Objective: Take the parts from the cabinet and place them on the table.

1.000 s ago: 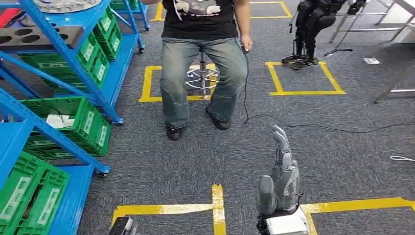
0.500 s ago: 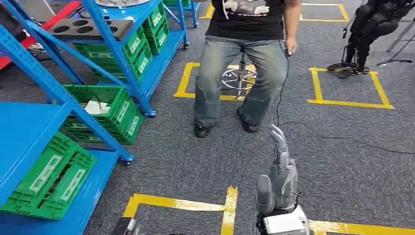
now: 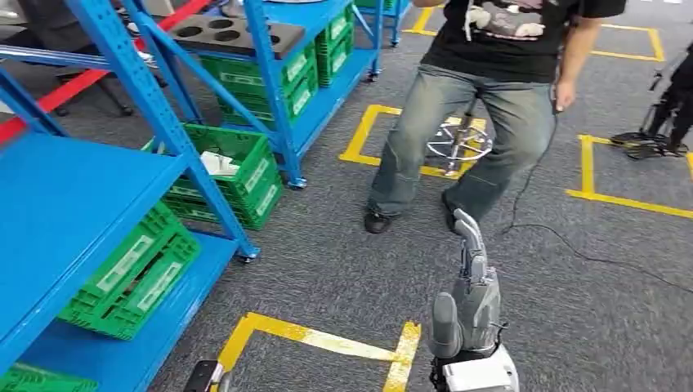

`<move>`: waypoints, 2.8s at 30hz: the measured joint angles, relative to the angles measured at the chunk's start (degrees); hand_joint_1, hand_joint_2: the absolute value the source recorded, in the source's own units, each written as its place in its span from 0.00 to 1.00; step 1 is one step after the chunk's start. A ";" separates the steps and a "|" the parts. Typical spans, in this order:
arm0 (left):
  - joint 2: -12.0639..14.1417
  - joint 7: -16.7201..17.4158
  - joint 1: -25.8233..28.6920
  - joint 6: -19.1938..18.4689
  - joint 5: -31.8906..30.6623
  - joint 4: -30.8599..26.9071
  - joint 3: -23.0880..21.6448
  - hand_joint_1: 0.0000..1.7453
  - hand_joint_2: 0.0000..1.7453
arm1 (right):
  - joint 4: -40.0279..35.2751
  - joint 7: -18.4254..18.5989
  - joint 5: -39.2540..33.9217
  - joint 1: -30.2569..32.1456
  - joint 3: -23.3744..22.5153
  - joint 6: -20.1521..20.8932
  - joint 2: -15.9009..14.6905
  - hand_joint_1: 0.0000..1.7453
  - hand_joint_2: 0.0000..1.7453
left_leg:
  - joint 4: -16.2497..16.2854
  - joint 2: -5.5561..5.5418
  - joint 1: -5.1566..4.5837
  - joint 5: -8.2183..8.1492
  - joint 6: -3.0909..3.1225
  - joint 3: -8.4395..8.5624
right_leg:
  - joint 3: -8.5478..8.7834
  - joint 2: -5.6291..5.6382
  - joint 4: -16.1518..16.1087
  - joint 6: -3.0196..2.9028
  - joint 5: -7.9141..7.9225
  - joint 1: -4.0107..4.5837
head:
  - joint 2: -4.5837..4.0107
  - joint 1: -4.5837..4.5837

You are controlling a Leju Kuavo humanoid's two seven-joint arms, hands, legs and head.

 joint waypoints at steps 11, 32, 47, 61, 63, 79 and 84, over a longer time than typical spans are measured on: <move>-0.07 0.09 -0.21 0.02 -0.07 0.00 -0.02 0.00 0.00 | -0.04 0.02 0.00 0.33 -0.02 -0.02 -0.11 0.00 0.00 | 12.42 2.31 0.38 -6.31 -3.18 -6.49 | 6.82 -0.10 -12.41 -2.67 3.48 -0.34 | 0.00 -0.87; -0.11 0.09 -0.04 -0.09 -0.04 0.00 -0.04 0.00 0.00 | -0.20 0.02 0.00 0.35 -0.02 -0.11 -0.15 0.00 0.00 | 0.36 -1.04 0.42 0.11 -0.60 -0.13 | 3.96 1.56 -8.03 -0.10 4.00 -0.30 | 0.00 -0.02; 0.09 0.09 -0.10 -0.07 0.37 0.00 -0.11 0.00 0.00 | -0.20 0.00 -0.33 0.15 -0.09 -0.07 -0.15 0.00 0.00 | 7.09 3.74 0.29 0.14 -2.34 -3.97 | 7.82 -4.24 -11.59 -3.01 2.05 0.15 | 0.00 -0.61; 0.13 0.00 -0.37 -0.07 0.79 0.00 -0.44 0.00 0.00 | -0.28 0.11 -0.15 -0.24 -0.11 0.17 -0.17 0.00 0.00 | 0.06 0.10 0.22 0.52 0.03 -0.39 | 0.07 -0.11 0.73 -0.18 -1.05 0.15 | 0.00 0.18; 0.11 0.00 -0.46 -0.07 0.79 0.00 -0.44 0.00 0.00 | -0.28 0.11 -0.15 -0.29 -0.11 0.17 -0.17 0.00 0.00 | 0.75 -1.43 0.53 0.04 -0.70 -0.45 | 4.33 2.26 -9.46 0.10 4.29 -0.48 | 0.00 0.20; 0.28 0.02 -0.24 -0.09 0.87 0.00 -0.83 0.00 0.00 | -0.31 0.07 -0.15 -0.26 -0.20 0.07 -0.17 0.00 0.00 | 3.16 7.62 -0.99 0.22 -0.22 -1.78 | 7.51 -5.05 -10.98 -3.02 1.61 0.46 | 0.00 -0.26; 0.37 0.00 0.00 -0.07 0.90 0.00 -0.83 0.00 0.00 | -0.39 0.07 -0.11 -0.43 -0.17 0.07 -0.20 0.00 0.00 | 0.31 5.72 -0.63 0.59 0.27 -1.02 | 7.78 -6.84 -11.37 -1.35 0.77 0.76 | 0.00 -0.41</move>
